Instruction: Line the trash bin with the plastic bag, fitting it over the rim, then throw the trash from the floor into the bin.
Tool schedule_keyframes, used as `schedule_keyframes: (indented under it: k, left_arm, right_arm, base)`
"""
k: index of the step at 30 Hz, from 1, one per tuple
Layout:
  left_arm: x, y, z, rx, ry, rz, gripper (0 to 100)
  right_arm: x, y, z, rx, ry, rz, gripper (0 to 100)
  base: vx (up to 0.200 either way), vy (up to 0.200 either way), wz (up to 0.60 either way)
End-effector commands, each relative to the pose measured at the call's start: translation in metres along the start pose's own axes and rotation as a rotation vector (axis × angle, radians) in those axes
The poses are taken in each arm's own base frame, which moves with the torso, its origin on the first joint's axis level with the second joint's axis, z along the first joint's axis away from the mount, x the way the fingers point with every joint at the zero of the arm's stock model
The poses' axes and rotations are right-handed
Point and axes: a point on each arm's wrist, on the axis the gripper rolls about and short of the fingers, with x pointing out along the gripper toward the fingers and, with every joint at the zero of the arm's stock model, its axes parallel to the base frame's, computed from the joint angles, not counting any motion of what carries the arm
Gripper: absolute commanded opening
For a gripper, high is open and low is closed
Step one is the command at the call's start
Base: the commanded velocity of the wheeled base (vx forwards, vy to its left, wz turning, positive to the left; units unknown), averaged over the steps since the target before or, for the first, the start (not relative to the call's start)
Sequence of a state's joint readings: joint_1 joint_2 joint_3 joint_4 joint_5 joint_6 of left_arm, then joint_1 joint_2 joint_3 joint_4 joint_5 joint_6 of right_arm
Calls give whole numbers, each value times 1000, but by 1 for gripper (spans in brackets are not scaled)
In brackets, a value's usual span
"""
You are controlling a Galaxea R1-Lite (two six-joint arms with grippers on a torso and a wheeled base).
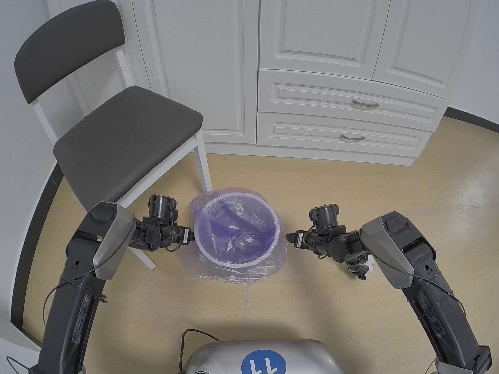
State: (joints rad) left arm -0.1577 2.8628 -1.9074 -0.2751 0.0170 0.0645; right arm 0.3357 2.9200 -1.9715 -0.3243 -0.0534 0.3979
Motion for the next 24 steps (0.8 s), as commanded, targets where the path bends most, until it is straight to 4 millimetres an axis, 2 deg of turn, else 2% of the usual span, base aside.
schedule_keyframes:
  k: [1, 8, 11, 12, 15, 18, 23, 24]
  left_arm:
    - [23, -4, -32, 9, 54, -34, 100]
    - [27, -4, -32, 6, 43, -40, 100]
    - [25, 2, -31, 22, 44, -23, 100]
    - [23, 12, -30, 40, 42, -8, 100]
    - [9, 25, -18, 39, 2, 13, 100]
    - [-5, 35, -15, 30, -40, 34, 100]
    - [-36, 50, -24, 18, -58, 63, 100]
    - [-37, 50, -24, 20, -58, 63, 100]
  right_arm:
    - [1, 0, -1, 1, 1, 1, 100]
    - [1, 0, 0, -1, -2, 2, 100]
    - [2, 0, -1, 1, -1, 2, 100]
    - [2, 0, -1, 1, -1, 2, 100]
    - [2, 0, -1, -2, -2, 2, 100]
    - [2, 1, -1, -6, -5, 3, 100]
    - [-2, 9, 1, -22, -40, -27, 100]
    - [-2, 9, 1, -22, -41, -30, 100]
  base:
    - [0, 0, 0]
    - [0, 0, 0]
    - [0, 0, 0]
    - [0, 0, 0]
    - [0, 0, 0]
    - [0, 0, 0]
    - [0, 0, 0]
    - [0, 0, 0]
